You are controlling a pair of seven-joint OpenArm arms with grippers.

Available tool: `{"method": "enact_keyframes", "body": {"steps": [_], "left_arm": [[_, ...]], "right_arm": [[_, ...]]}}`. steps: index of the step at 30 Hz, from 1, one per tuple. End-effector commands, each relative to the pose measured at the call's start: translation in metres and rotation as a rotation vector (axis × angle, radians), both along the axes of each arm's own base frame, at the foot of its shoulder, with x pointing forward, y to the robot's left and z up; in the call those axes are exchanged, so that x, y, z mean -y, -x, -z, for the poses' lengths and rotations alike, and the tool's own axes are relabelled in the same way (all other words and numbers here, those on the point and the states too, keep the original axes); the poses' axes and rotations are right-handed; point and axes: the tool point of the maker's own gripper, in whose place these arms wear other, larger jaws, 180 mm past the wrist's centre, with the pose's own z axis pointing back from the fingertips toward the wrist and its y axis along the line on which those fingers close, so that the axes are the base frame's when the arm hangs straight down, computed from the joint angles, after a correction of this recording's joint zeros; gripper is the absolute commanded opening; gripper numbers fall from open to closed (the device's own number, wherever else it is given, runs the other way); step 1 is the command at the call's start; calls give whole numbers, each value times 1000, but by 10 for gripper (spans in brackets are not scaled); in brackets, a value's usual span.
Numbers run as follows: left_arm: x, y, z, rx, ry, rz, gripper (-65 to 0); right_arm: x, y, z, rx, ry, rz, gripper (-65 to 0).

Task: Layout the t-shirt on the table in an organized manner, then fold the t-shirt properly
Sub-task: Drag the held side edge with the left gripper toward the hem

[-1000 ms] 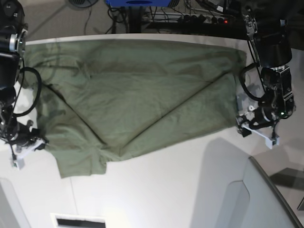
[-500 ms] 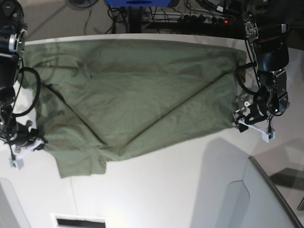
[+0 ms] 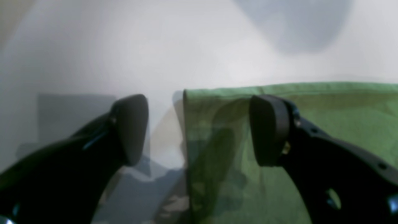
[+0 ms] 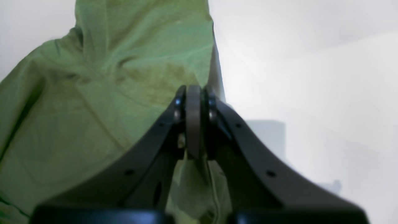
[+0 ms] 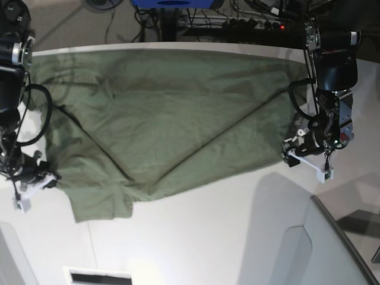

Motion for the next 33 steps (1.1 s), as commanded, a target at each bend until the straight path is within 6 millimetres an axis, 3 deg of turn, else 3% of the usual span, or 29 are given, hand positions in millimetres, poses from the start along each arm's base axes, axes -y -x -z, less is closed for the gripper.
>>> {"method": "enact_keyframes", "body": {"steps": [1,5,7,14,21,33], "left_arm": [[-7,-9,-11,31,-12,-3,-166],[-7,-8,-10,28,-12,-3,-168],[-6,-8,-9,26,-13,3,-204],[-7,-11,-12,36,-14,-1,-635],[-7,-21,-20,87,-28,0,-650],[-9,-66,-63,190,-35,2,-650]], "right_arm": [[9,-17,-22,67,7,10,-650],[9,-17,-22,67,7,10,-650],[9,-17,-22,67,7,10,-650],[8,-16,-21,65,4,9,-650],[3,-18,-21,69,0,4,-650],[11,-35,-40,162,10,29,-648]]}}
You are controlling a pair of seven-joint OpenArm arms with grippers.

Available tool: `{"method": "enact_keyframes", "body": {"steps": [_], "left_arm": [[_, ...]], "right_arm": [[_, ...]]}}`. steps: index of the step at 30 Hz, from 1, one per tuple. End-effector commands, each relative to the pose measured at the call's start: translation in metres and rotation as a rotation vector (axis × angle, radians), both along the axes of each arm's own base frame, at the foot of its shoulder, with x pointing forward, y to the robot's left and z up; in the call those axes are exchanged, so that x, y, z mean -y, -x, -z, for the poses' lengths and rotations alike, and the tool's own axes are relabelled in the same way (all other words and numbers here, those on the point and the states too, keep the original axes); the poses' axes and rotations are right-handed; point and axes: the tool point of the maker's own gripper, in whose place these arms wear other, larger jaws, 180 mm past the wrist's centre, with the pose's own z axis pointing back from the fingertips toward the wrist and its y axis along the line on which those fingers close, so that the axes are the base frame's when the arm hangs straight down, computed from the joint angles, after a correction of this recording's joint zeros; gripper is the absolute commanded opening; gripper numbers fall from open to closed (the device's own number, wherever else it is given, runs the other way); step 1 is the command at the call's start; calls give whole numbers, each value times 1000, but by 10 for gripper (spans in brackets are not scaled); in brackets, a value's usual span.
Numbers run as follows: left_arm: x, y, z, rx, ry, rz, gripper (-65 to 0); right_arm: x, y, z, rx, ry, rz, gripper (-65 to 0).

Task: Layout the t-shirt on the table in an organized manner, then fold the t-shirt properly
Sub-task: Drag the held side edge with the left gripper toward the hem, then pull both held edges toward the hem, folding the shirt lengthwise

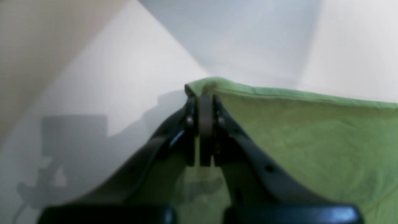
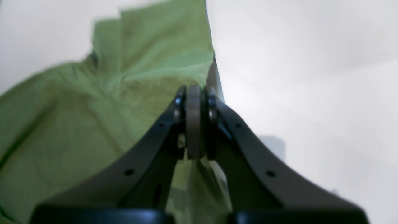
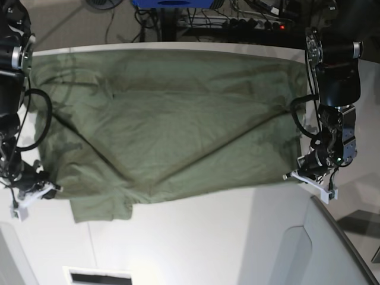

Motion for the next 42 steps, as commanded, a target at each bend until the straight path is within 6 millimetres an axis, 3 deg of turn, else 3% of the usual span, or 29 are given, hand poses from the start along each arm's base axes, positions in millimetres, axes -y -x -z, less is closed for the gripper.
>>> {"method": "enact_keyframes", "body": {"steps": [1,11,17,22,27,33,38,42], "left_arm": [[-8,-22,-28,78,-19,-3,-650],[-16,-55,-70,129,-26,-2,-650],[-11,-64,-92,190,-46,20,-650],[5,-66,-88,168,-78,85,-650],[6,-51,-69,130,-79,89,-650],[5,-46,-63,120,-71,85,-650],[11,-40,-70,147,-88,107,-650],[14,-30,-64,128,-93,122,-650]], "right_arm": [[10,-17,-24,79,10,15,-648],[28,-31,-23,183,-13,105,-647],[-5,-37,-17,234,25,-29,-647],[-3,-41,-7,230,12,-3,-650],[3,-42,-8,251,12,18,-650],[16,-40,-11,251,35,25,-650],[17,-32,-2,228,35,21,-650],[1,-28,0,233,-9,-45,-650]]}}
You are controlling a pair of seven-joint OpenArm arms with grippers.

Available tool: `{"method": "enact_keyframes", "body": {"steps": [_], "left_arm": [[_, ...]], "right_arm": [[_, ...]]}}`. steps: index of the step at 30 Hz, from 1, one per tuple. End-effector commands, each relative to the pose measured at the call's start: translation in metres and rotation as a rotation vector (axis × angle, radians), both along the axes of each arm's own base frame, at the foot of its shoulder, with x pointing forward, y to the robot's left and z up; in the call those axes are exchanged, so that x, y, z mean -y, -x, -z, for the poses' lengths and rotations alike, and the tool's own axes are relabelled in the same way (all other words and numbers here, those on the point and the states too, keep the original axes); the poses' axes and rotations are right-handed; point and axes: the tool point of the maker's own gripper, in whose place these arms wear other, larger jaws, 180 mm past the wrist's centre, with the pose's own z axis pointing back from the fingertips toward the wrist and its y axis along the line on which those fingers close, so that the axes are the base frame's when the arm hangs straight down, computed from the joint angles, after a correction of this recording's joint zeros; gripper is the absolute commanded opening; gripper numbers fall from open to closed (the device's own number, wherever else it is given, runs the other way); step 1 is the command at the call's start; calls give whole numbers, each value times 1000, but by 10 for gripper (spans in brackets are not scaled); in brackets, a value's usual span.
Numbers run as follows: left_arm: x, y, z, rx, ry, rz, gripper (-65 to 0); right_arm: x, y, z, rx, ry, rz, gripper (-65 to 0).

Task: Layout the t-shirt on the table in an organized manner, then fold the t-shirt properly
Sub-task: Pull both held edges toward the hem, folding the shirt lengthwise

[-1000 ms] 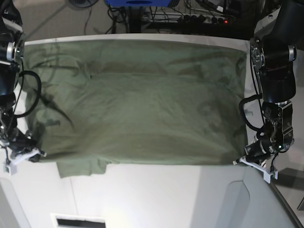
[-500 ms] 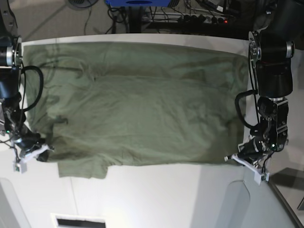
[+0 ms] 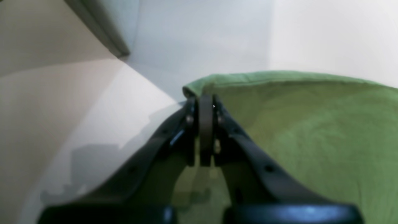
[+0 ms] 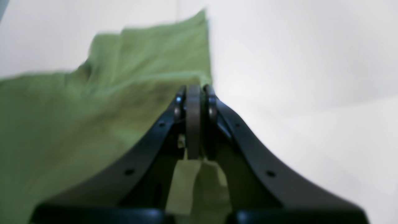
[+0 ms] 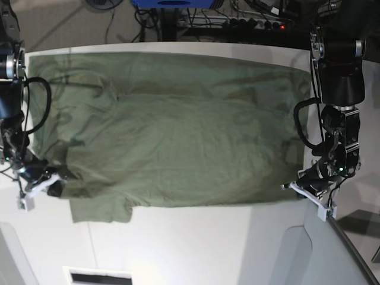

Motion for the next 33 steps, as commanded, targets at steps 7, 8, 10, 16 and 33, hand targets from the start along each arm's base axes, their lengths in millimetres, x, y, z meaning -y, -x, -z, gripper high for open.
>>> {"method": "enact_keyframes", "body": {"steps": [7,8,10,16,33], "left_arm": [[2,-1,-21,39,-22,26,-650],[3,-2,-24,49,-25,31,-650],[2,3,-22,27,-29,34,-650],[-12,6,-26,18,-59,29,-650],[-14,16,-19,-1,-68,33,-650]], "right_arm": [[3,-12,-21,32,-11,-36,-650],[3,-12,-20,31,-11,-36,-650],[4,-9,-18,25,-11,-37,-650],[4,-5,-28,65,6,-75,-650],[33,5,-29,33,-29,17,-650]]}}
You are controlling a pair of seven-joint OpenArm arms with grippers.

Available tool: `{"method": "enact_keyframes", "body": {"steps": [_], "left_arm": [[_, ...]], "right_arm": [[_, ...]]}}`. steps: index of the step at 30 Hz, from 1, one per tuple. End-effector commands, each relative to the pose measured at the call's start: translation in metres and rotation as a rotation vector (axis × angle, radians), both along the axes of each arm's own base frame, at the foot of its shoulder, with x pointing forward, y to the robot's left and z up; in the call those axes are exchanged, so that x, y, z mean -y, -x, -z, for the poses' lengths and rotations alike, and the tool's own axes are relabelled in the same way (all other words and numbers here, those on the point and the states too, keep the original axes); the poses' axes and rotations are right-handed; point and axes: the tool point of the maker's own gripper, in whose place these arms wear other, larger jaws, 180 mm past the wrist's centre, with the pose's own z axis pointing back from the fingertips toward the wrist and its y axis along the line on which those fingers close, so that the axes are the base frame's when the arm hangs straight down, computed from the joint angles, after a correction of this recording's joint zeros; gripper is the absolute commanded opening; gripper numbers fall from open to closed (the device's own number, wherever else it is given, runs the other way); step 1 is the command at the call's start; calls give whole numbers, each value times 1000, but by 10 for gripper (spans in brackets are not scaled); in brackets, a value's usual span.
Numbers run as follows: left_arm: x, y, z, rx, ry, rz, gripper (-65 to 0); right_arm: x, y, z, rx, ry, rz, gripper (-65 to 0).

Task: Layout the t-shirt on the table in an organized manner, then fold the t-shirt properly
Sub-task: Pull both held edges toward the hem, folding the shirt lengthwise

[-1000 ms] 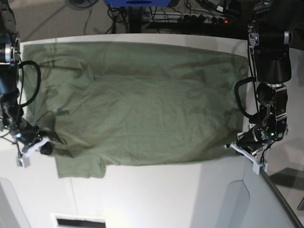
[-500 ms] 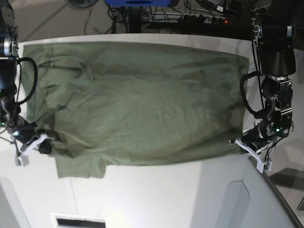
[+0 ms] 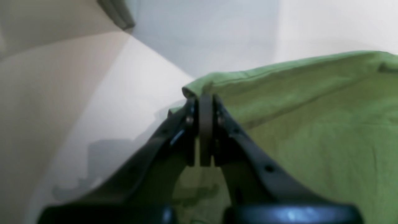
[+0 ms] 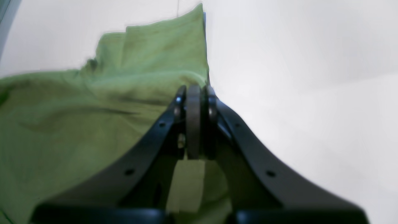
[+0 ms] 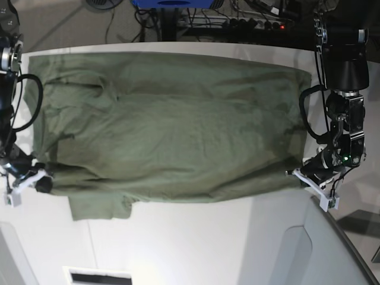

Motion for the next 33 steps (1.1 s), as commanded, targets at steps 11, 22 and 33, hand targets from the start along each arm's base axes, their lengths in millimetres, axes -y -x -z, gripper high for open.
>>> {"method": "enact_keyframes", "body": {"steps": [11,22,33], "left_arm": [[-32,8,-23,56,67,-36,-650],[-36,15,-22,47,53,-31,-650],[-22,44,-11,20,35,20,-650]], "right_arm": [[16,-14,-25,68,12,15,-650],[24,-8,-21,27,27,11,-650],[31,18,-20,-45,-10,-35,-650]]}}
